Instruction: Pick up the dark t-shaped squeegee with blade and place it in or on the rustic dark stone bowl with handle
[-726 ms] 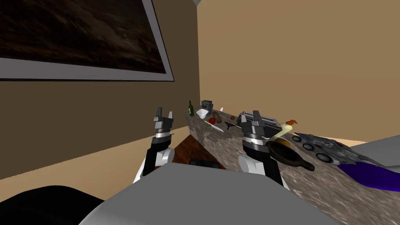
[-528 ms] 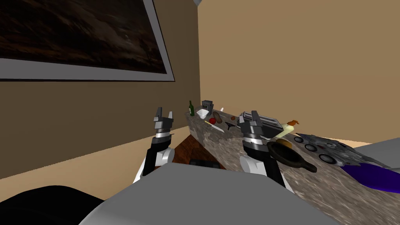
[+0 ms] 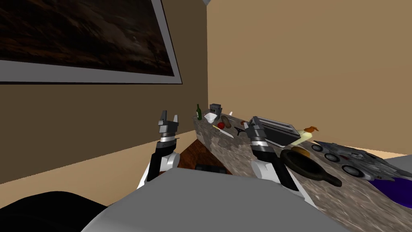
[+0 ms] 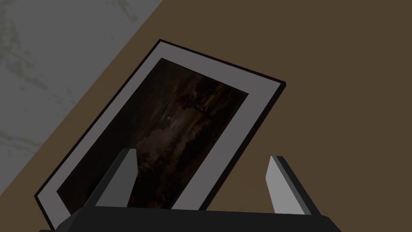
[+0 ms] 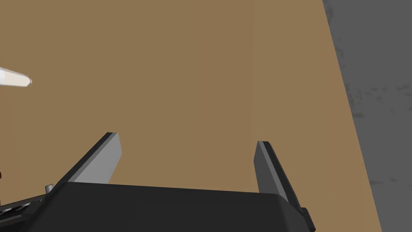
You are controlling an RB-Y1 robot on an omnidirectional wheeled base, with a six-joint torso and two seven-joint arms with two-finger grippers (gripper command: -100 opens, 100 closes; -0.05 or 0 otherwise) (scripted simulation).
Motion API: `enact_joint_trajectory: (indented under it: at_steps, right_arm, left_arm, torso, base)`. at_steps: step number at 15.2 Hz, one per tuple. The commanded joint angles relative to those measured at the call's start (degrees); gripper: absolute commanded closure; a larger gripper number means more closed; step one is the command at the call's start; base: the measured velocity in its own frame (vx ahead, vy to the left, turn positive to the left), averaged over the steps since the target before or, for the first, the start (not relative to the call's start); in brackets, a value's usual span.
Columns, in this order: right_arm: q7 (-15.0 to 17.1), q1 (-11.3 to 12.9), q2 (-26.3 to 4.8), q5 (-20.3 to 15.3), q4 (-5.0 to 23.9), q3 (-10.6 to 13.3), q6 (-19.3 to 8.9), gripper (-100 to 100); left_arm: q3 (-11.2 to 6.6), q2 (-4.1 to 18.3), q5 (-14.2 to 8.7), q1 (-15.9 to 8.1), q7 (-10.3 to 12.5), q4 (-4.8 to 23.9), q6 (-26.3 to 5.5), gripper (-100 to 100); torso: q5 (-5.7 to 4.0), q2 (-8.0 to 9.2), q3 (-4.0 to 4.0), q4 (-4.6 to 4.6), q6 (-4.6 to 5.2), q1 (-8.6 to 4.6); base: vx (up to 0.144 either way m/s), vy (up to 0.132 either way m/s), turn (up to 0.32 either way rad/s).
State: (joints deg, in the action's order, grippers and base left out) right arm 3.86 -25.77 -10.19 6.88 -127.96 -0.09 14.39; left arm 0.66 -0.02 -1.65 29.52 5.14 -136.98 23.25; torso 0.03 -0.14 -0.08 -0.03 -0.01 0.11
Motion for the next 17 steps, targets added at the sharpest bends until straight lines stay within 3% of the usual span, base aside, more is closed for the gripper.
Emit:
enact_joint_trajectory:
  at_steps: [1,5,6,8,9,11,12,14,15,17]
  right_arm:
    - [2.85,0.71,-1.79,0.65,1.33,-1.11,-2.86,-100]
    - [5.09,1.41,-3.15,1.23,2.56,-2.12,-6.60,-100]
    - [7.48,2.16,-4.49,1.84,3.88,-3.21,-8.22,-100]
    - [7.48,2.16,-4.49,1.84,3.88,-3.21,-9.50,-100]
    - [9.92,2.95,-5.81,2.50,5.27,-4.36,-11.22,-100]
    - [10.02,2.95,-5.81,2.50,5.27,-4.36,-12.58,-100]
    - [12.40,3.78,-7.11,3.18,6.74,-5.58,-14.68,-100]
    - [12.69,3.78,-7.11,3.18,6.74,-5.58,-15.82,-100]
    - [15.03,4.65,-8.39,3.90,8.27,-6.85,-17.94,-100]
    - [15.48,4.65,-8.39,3.90,8.27,-6.85,-19.20,-100]
  left_arm:
    - [0.00,0.00,0.00,0.00,0.00,0.00,0.00,0]
    - [0.00,0.00,0.00,0.00,0.00,0.00,0.00,0]
    - [0.00,0.00,0.00,0.00,0.00,0.00,0.00,0]
    - [0.00,0.00,0.00,0.00,0.00,0.00,0.00,0]
    - [0.00,0.00,0.00,0.00,0.00,0.00,0.00,0]
    - [0.00,0.00,0.00,0.00,0.00,0.00,0.00,0]
    - [0.00,0.00,0.00,0.00,0.00,0.00,0.00,0]
    - [0.00,0.00,0.00,0.00,0.00,0.00,0.00,0]
    - [0.00,0.00,0.00,0.00,0.00,0.00,0.00,0]
    - [0.00,0.00,0.00,0.00,0.00,0.00,0.00,0]
  torso:
    - [0.00,0.00,0.00,0.00,0.00,0.00]
    - [0.00,-0.03,-0.02,-0.01,0.00,0.02]
    - [0.00,0.00,0.00,0.00,0.00,0.00]
    - [-0.01,0.01,0.01,0.00,0.00,-0.01]
    - [-0.01,0.02,0.01,0.00,0.01,-0.02]
    - [0.00,0.01,0.00,0.00,0.00,0.01]
    - [0.00,0.02,0.01,0.00,0.01,0.00]
    - [0.00,0.01,0.00,0.00,0.00,0.02]
    - [0.00,0.02,0.01,0.00,0.01,0.01]
    - [0.00,-0.02,-0.01,-0.01,0.00,-0.01]
  base:
    - [0.037,0.032,0.051]
    - [0.030,0.031,0.043]
    - [0.021,0.023,0.052]
    - [0.023,0.024,0.033]
    - [0.023,0.031,0.041]
    - [0.025,0.030,0.040]
    - [0.026,0.033,0.048]
    - [0.026,0.030,0.038]
    - [0.033,0.025,0.050]
    - [0.030,0.024,0.040]
